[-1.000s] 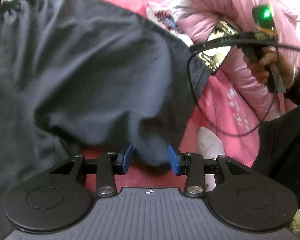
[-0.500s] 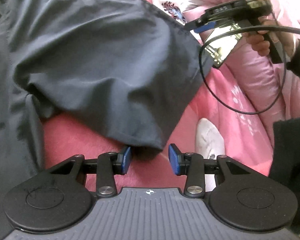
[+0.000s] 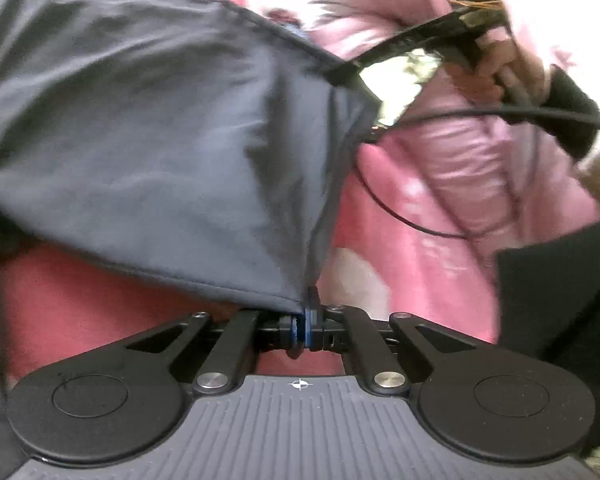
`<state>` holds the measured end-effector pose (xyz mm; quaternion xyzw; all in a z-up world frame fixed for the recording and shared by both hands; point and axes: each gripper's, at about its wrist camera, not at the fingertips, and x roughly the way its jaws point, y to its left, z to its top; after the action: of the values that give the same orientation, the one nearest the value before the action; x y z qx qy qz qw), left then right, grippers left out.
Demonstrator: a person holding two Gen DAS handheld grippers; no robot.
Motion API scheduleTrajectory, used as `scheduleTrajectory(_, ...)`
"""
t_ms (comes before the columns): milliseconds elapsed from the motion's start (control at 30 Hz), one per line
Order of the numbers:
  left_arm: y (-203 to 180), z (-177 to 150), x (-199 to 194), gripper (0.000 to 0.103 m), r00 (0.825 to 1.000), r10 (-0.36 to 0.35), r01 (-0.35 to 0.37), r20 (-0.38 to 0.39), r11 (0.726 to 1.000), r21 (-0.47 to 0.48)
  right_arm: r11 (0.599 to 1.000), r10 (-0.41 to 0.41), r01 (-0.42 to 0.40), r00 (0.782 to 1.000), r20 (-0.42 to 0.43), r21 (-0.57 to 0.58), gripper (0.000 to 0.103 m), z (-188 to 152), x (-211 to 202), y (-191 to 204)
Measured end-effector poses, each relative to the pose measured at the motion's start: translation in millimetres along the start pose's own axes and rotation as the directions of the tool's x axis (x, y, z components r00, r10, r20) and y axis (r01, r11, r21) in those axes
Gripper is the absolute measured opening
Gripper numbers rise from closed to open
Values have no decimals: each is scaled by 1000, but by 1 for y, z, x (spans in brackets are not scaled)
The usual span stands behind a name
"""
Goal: Fold clothes
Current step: 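Grasp the trouser side edge with the right gripper and lift it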
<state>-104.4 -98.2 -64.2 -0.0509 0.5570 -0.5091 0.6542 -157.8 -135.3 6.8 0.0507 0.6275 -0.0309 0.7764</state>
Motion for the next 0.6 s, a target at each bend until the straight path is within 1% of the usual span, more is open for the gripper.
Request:
scheduleTrajectory(33,-2,1,0,1,1000,-29,29,-6,1000,-3,1000,-23,23,1000,-11,-19,4,1,-2,0)
scheduleTrajectory(100,1,2,6,1,998,-47,46,-29,999,-26,998,-52,52,999,-11,-35,4,1,-2,2)
scheduleTrajectory(200,10,1,17,1,997,-38,33,-72,997,-67,994,-91,90,996,-3,-54,5,0,-1,3)
scheduleTrajectory(400,12,-7,24,3,988,-25,15,-155,998,-59,982,-167,168,986,14,-89,6,-1,0,7)
scheduleTrajectory(467,12,-10,26,6,983,-20,10,-182,998,-57,976,-192,193,981,20,-100,7,-2,1,8)
scheduleTrajectory(500,13,-11,27,11,981,-17,7,-196,998,-55,979,-167,171,985,50,-113,7,-3,-6,12)
scheduleTrajectory(533,13,-13,28,18,978,-15,4,-209,999,-53,982,-123,133,989,83,-131,7,-5,-15,18)
scheduleTrajectory(600,8,-17,21,21,977,-17,16,-210,1000,-4,983,-39,58,993,110,-172,7,-12,-21,33)
